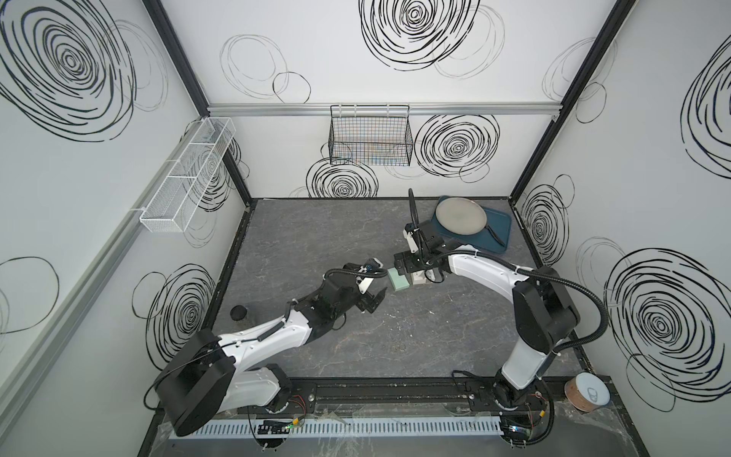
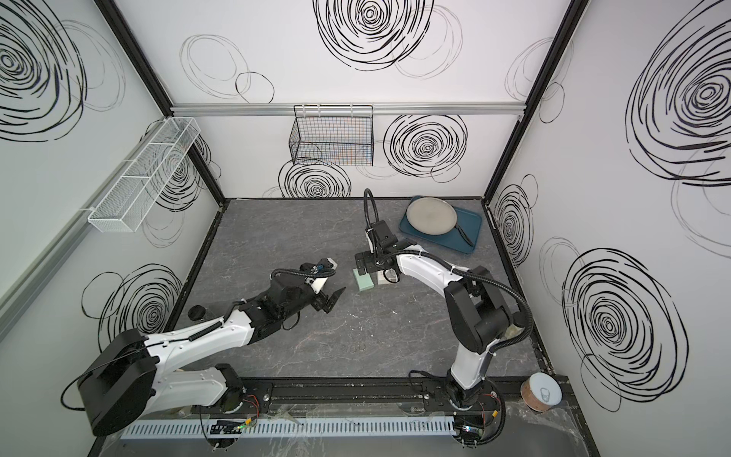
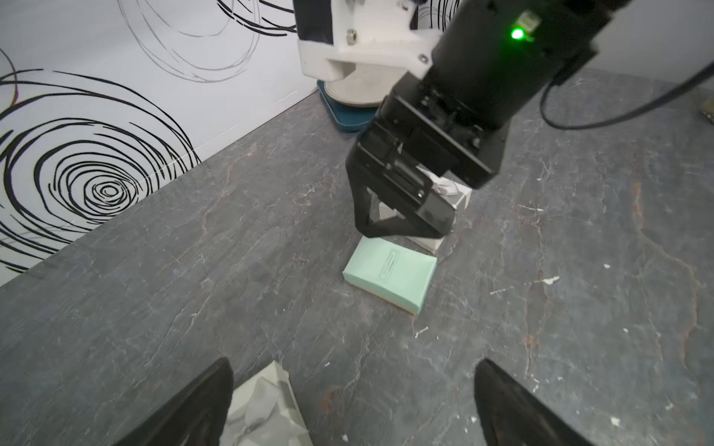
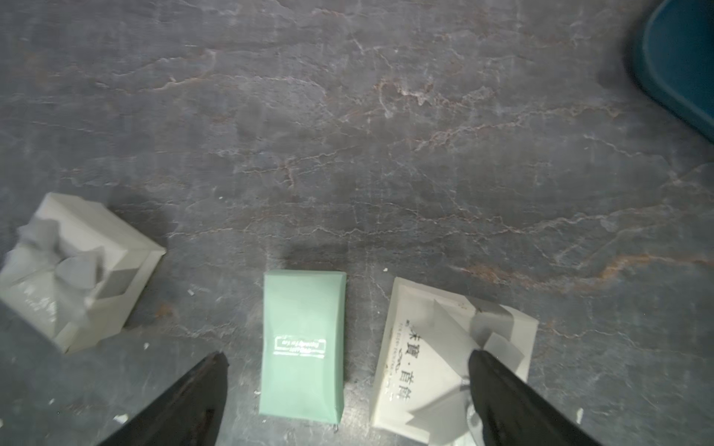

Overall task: Take the rings out of the lift-off lid box
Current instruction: Pick up the jewelry box from the center of the board.

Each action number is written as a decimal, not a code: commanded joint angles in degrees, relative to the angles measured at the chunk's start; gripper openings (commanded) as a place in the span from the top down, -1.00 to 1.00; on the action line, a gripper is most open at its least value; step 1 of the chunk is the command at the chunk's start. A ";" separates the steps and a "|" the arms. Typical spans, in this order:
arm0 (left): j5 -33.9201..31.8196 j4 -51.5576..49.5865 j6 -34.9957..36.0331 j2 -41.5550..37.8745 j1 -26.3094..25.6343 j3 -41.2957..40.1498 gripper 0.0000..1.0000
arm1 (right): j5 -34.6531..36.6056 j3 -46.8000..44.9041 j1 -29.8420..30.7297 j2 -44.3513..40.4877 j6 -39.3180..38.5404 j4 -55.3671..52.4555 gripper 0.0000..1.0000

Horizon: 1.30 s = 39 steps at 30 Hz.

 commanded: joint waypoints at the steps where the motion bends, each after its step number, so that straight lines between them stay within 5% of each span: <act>1: -0.53 5.68 -1.24 -4.67 -0.71 -3.24 -0.99 | 4.14 2.20 -1.57 2.23 3.64 -4.87 -1.00; 17: 1.81 10.04 0.59 -12.36 -1.21 -13.33 -0.99 | 4.32 2.54 -3.83 6.99 6.64 -7.76 -0.99; 31: 2.58 10.08 0.70 -13.86 0.12 -14.39 -0.99 | 4.01 3.86 -4.70 10.31 8.50 -6.97 -0.53; 39: 3.04 10.08 0.62 -13.47 0.21 -14.14 -0.99 | 4.84 13.66 -6.35 11.25 7.00 -10.38 -0.49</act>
